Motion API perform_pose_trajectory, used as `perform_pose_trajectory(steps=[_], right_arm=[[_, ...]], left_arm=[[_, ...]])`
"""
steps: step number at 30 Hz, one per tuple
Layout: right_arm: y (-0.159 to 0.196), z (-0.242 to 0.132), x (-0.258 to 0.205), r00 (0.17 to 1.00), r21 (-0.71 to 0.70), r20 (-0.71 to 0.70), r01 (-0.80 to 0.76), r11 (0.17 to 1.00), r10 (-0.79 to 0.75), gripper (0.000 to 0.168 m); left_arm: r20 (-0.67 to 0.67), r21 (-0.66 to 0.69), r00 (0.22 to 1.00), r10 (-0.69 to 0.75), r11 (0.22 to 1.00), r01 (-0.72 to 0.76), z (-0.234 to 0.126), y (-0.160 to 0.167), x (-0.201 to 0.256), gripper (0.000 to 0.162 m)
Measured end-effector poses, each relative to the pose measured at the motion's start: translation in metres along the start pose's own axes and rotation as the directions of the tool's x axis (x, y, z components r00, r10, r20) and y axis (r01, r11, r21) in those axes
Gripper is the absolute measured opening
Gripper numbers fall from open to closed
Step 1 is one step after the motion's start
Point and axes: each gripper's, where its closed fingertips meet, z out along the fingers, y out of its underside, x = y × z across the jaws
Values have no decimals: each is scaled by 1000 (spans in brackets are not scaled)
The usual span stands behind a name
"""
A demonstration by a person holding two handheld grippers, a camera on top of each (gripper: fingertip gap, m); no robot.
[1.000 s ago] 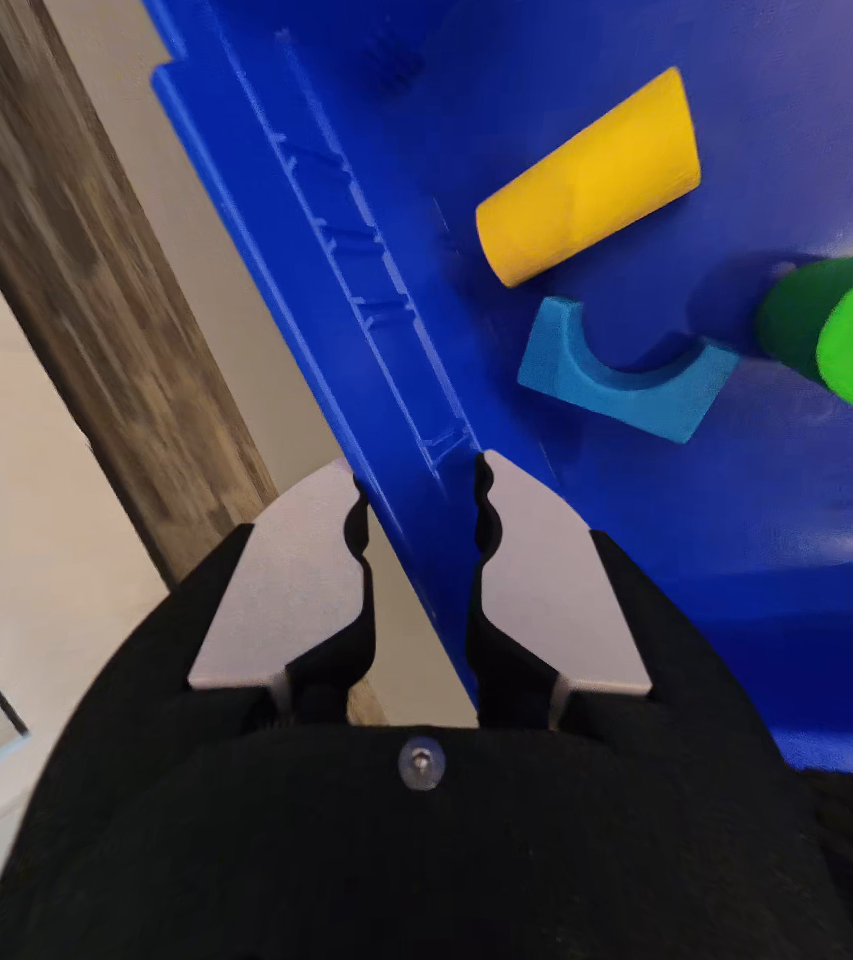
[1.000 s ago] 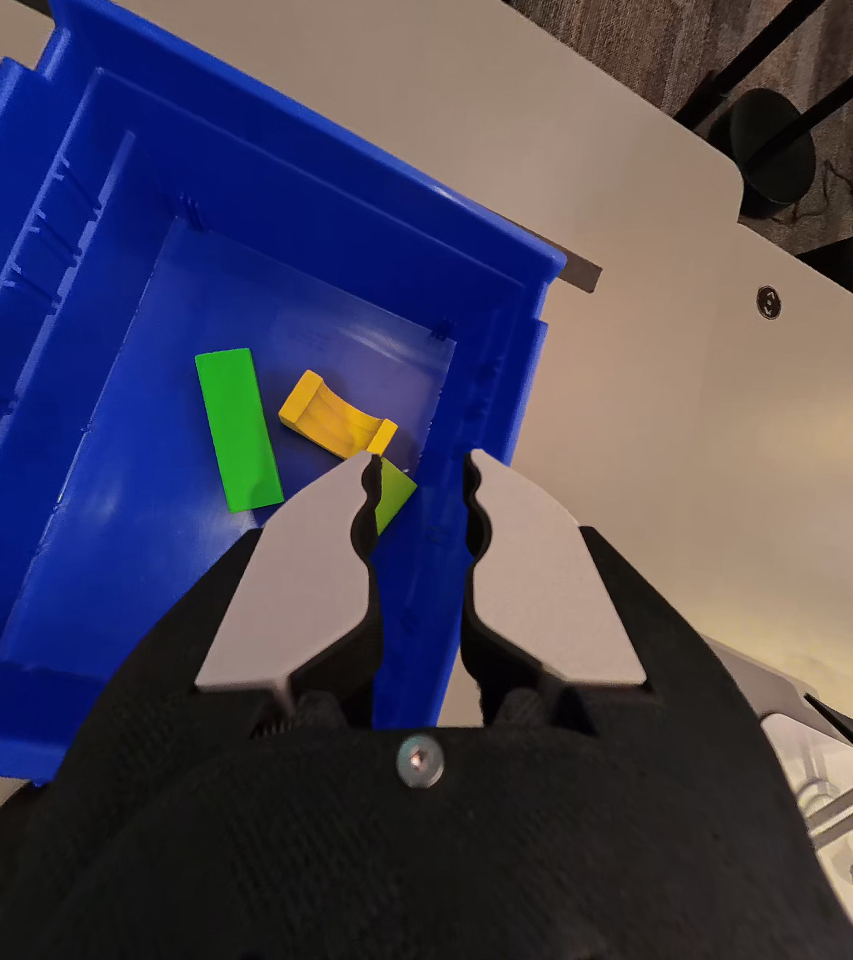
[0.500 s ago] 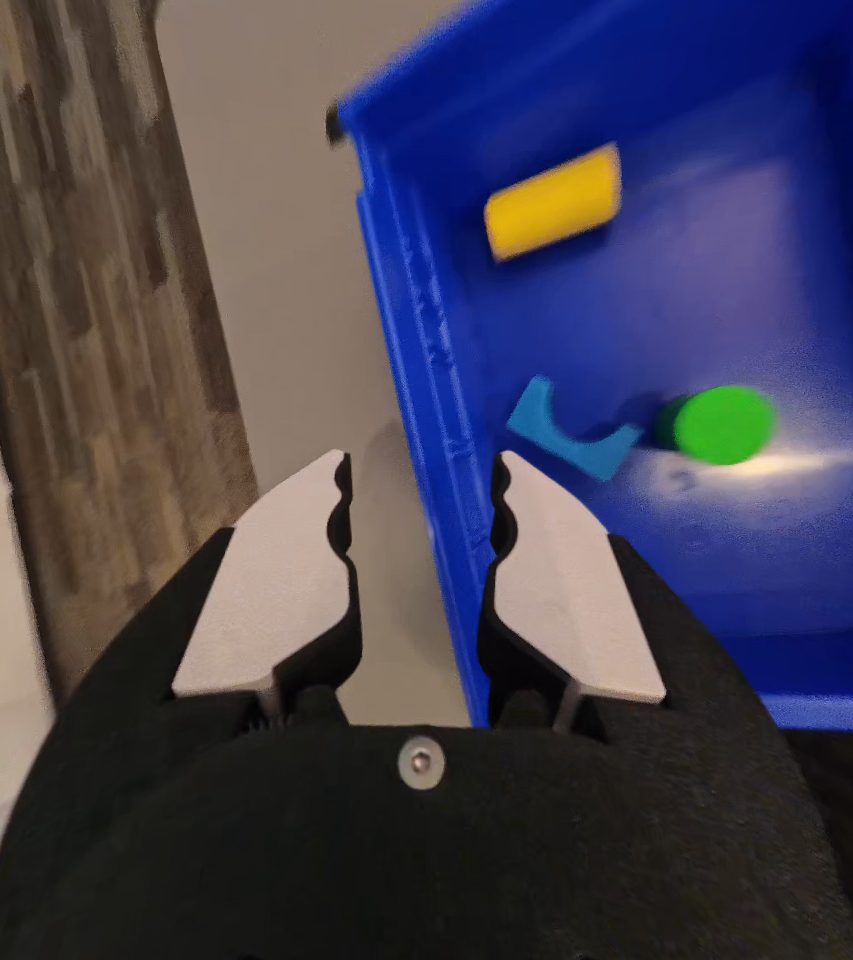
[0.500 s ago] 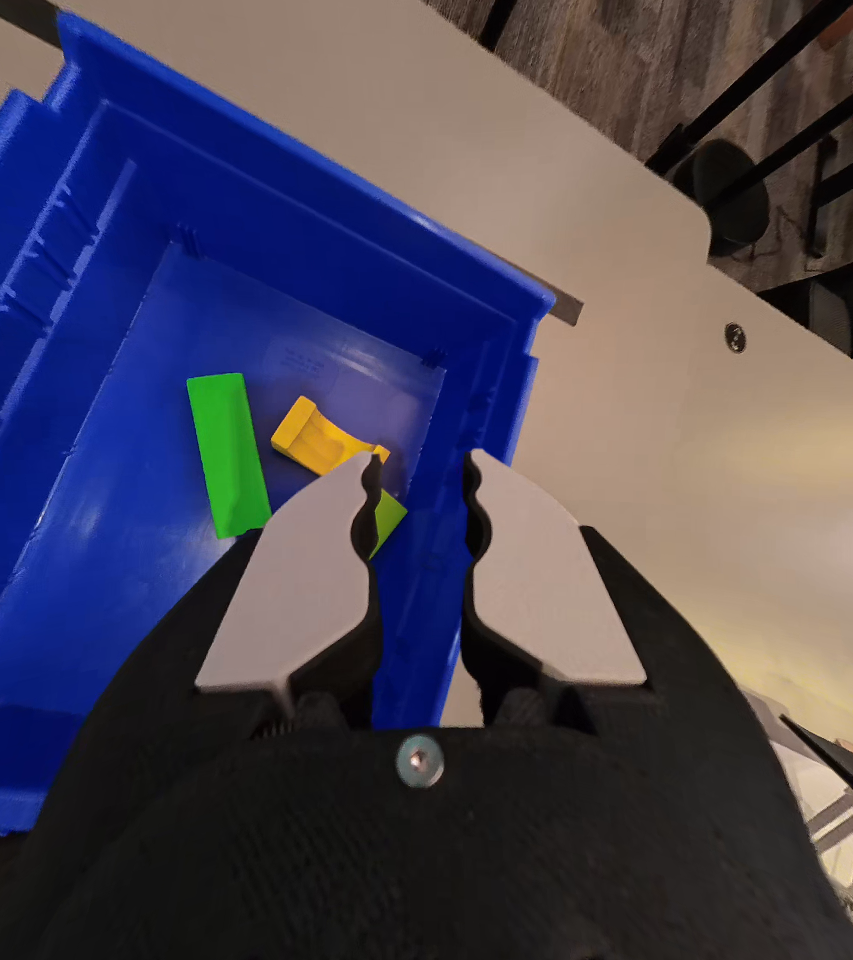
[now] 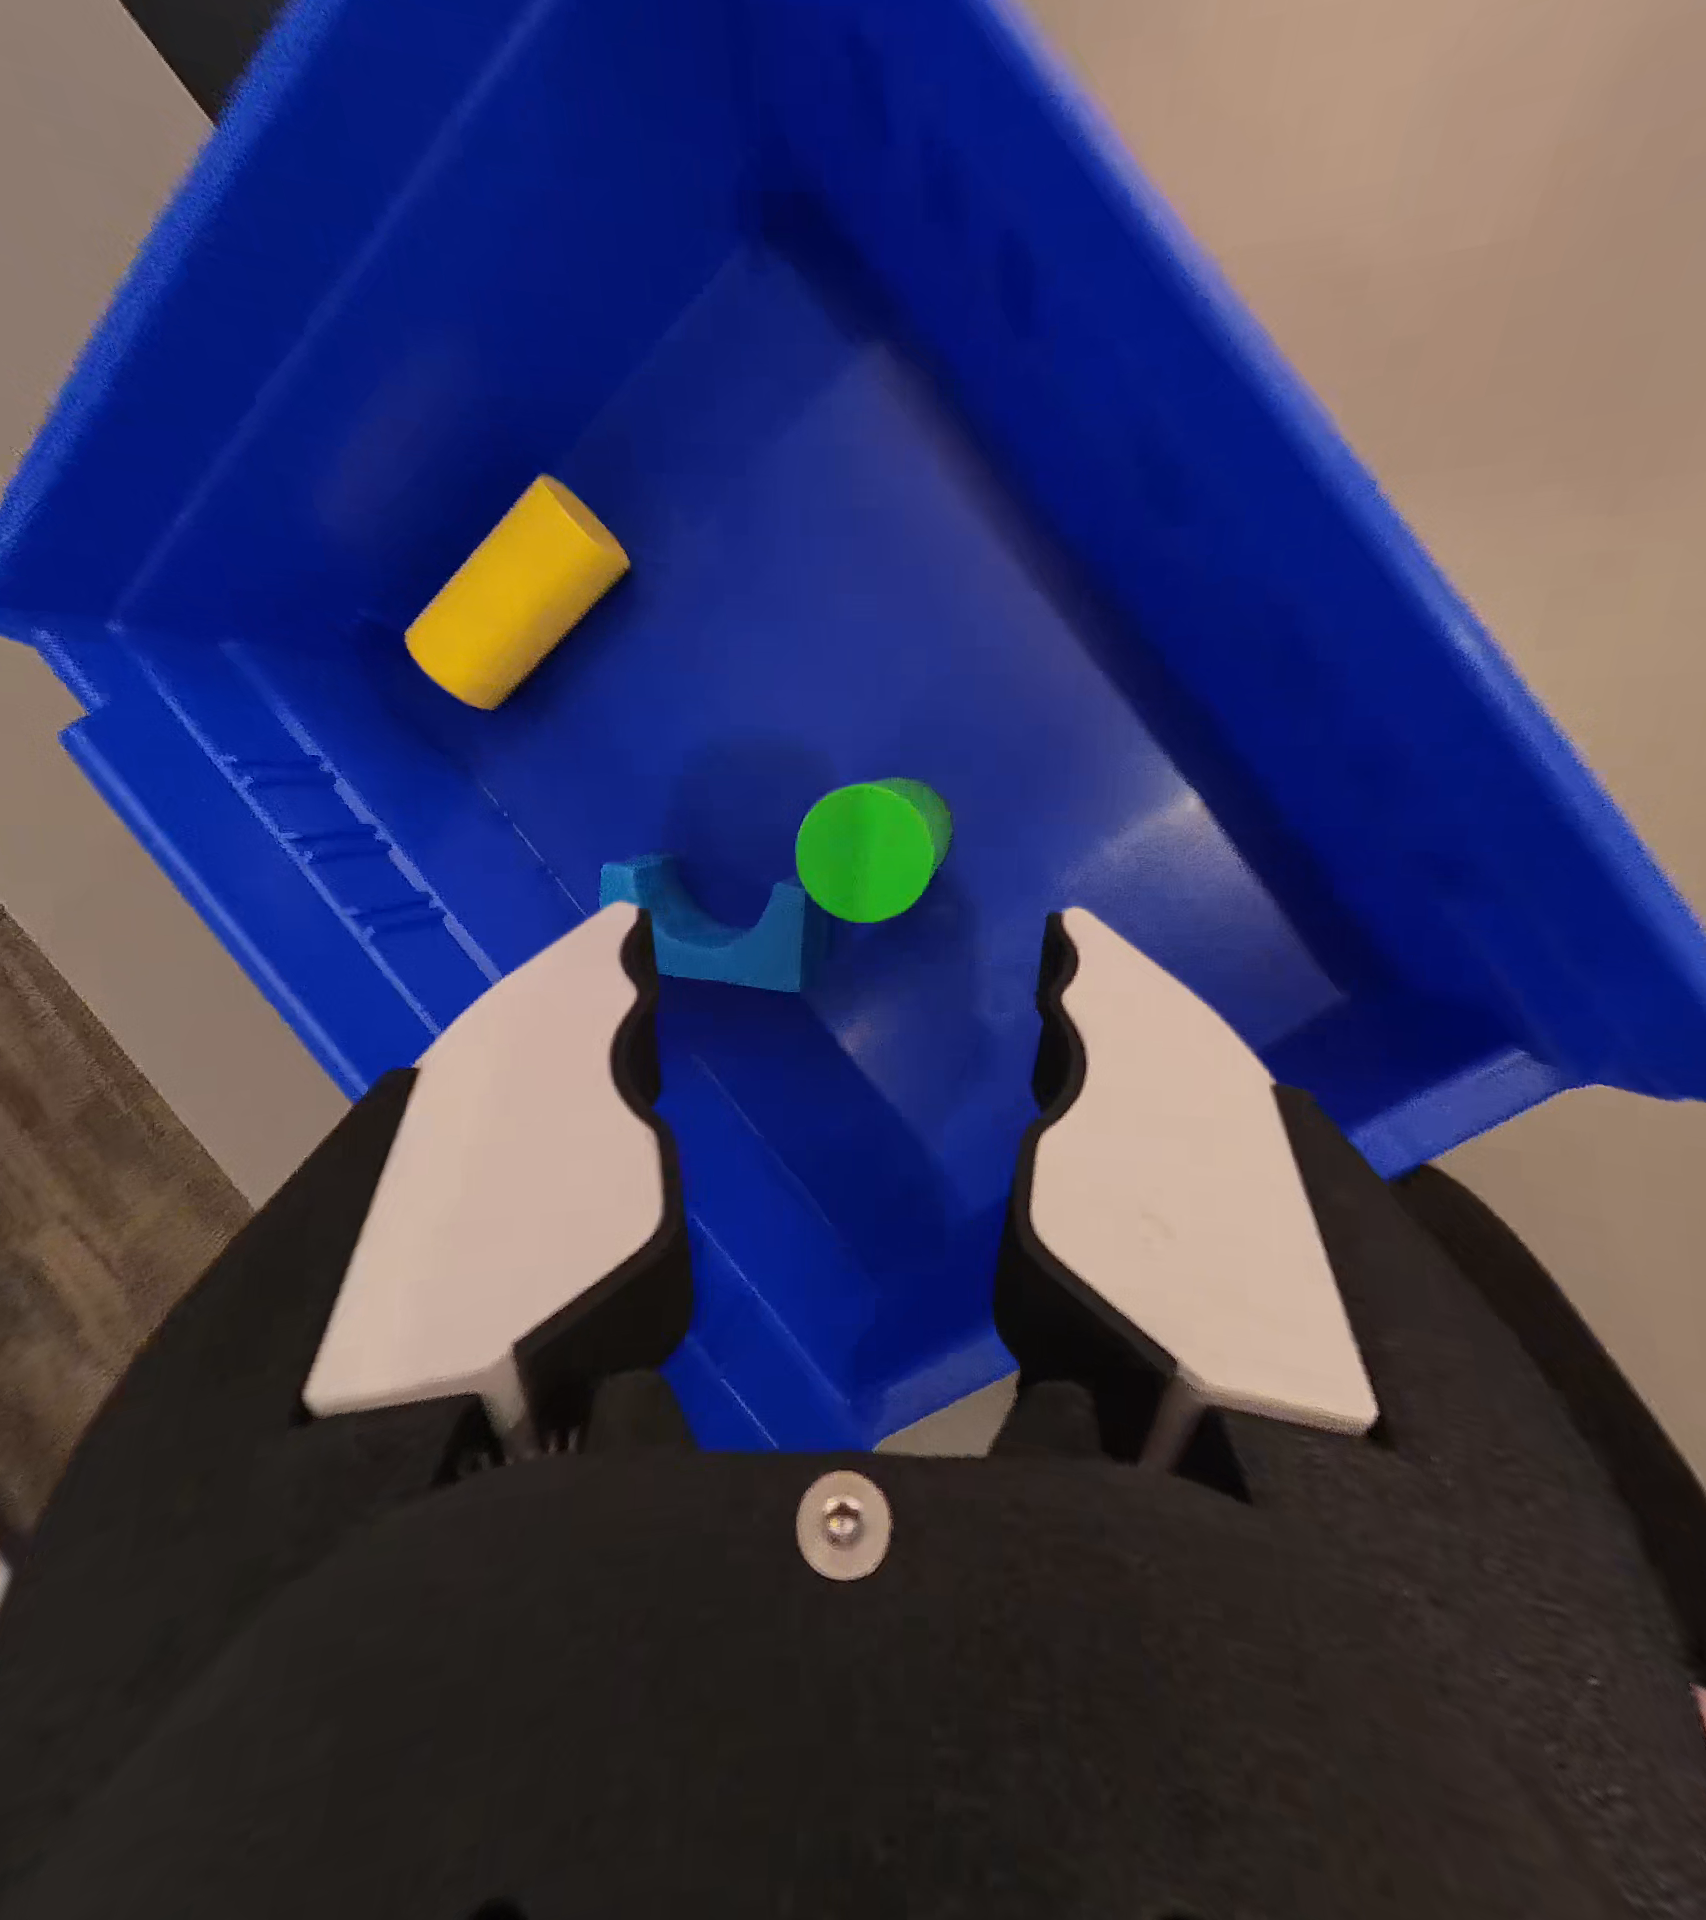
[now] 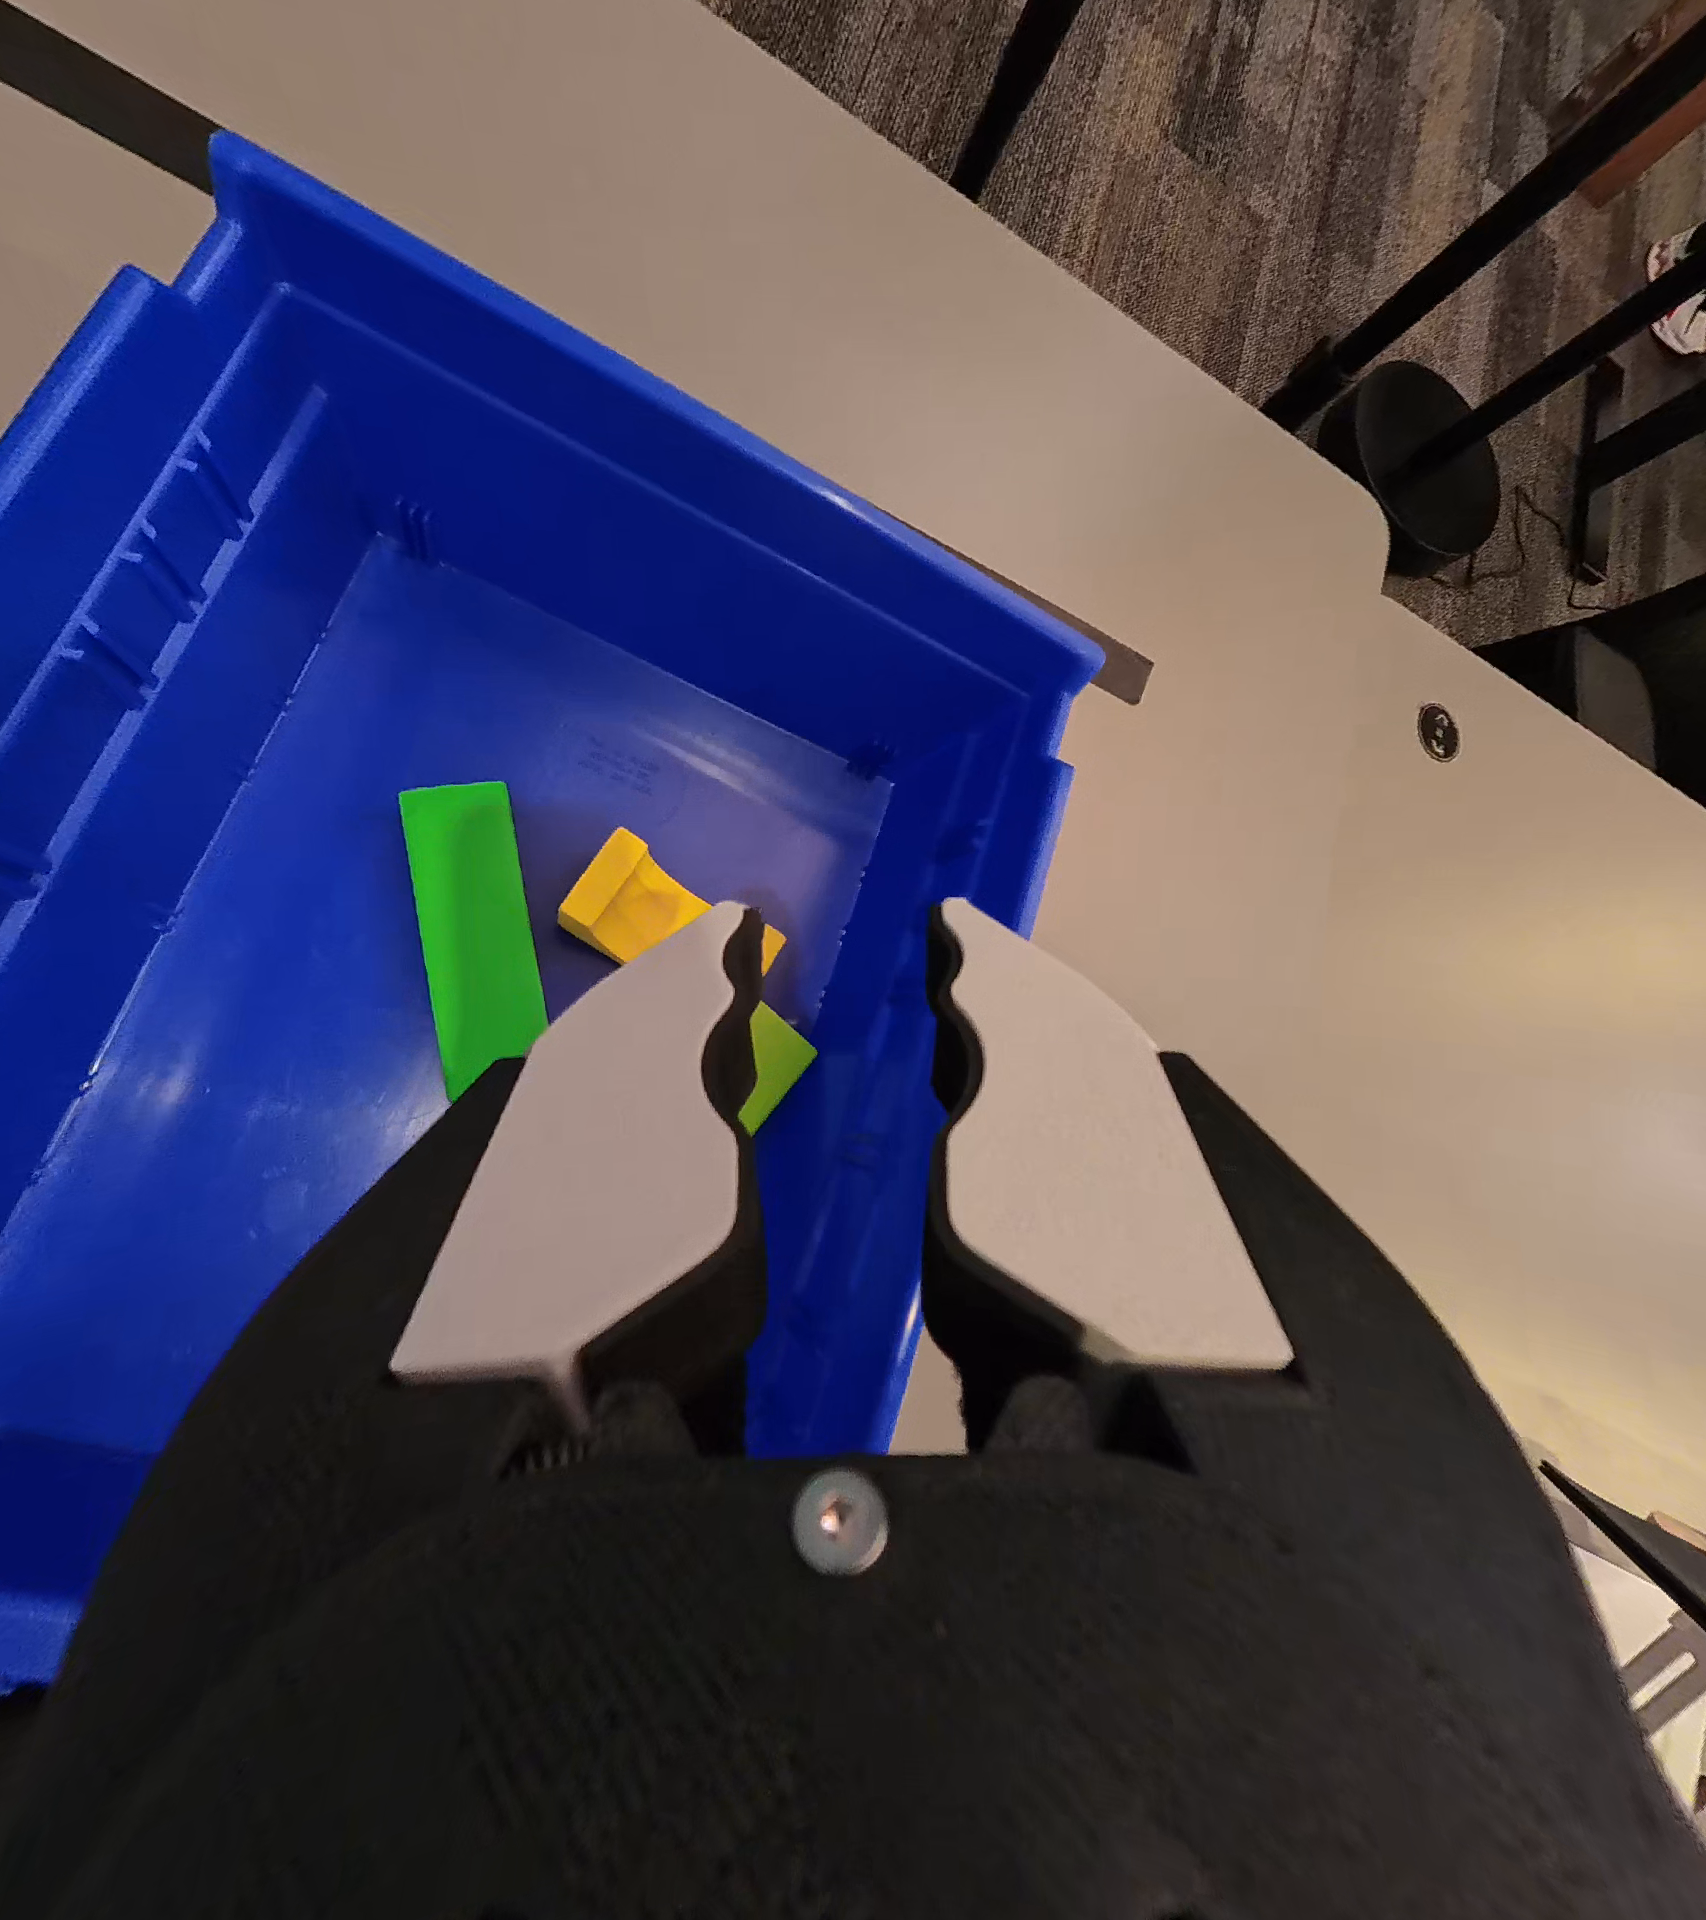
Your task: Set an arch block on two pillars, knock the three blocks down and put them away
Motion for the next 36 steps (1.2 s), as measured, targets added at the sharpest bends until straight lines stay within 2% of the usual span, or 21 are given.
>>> perform_pose_trajectory(steps=[4, 9, 10, 11, 12, 14, 17, 19, 21, 24, 26, 28, 29, 31, 33, 36], right_arm=[[2, 4, -2, 1000, -16, 4, 12, 1000, -11, 32], [6, 10, -5, 1000, -44, 22, 21, 999, -20, 32], [8, 11, -6, 999, -54, 23, 28, 998, -27, 32], [9, 13, -7, 999, -64, 24, 37, 997, -36, 32], [10, 14, -8, 999, -73, 24, 46, 996, -45, 32], [11, 16, -11, 998, -85, 25, 63, 994, -61, 32], [7, 16, -15, 996, -88, 18, 84, 993, -82, 32], [-1, 14, -18, 995, -71, 4, 102, 992, -102, 32], [-16, 8, -26, 991, -26, -13, 135, 990, -135, 32], [-56, -13, -54, 977, 129, -28, 213, 969, -211, 32], [-88, -37, -99, 962, 291, 71, 232, 928, -263, 31], [-116, -74, -168, 889, 485, 307, 161, 860, -339, 31], [-124, -98, -207, 801, 558, 449, 96, 824, -397, 31], [-124, -142, -271, 564, 622, 650, -11, 783, -508, 31], [-117, -162, -311, 412, 619, 725, -37, 785, -552, 32], [-104, -162, -347, 313, 603, 755, 13, 797, -576, 38]], left_arm=[[73, -115, 997, 23, 993, -15, 22, 9, -12, 77], [46, -178, 998, 45, 983, -36, 45, 13, -9, 77], [40, -194, 998, 52, 980, -44, 50, 14, -8, 70], [10, -218, 998, 62, 974, -59, 53, 17, -3, 44], [11, -235, 997, 73, 970, -68, 55, 17, -3, 38], [42, -225, 995, 90, 971, -79, 49, 13, -6, 37], [106, -86, 994, 37, 996, -28, 19, -4, -17, 37], [97, 103, 995, -21, 995, 11, -12, -28, -17, 37], [-4, 312, 999, -40, 949, 40, -46, -55, 0, 36], [-224, 557, 965, 133, 830, 15, -95, -91, 58, 36], [-317, 637, 907, 276, 771, -12, -113, -106, 99, 36], [-391, 650, 852, 349, 760, -13, -118, -117, 133, 35], [-420, 642, 827, 373, 767, -20, -115, -121, 147, 35], [-460, 621, 783, 419, 782, -54, -107, -124, 173, 35], [-477, 602, 755, 449, 793, -91, -99, -125, 192, 35], [-482, 586, 735, 478, 799, -135, -92, -125, 210, 35]])
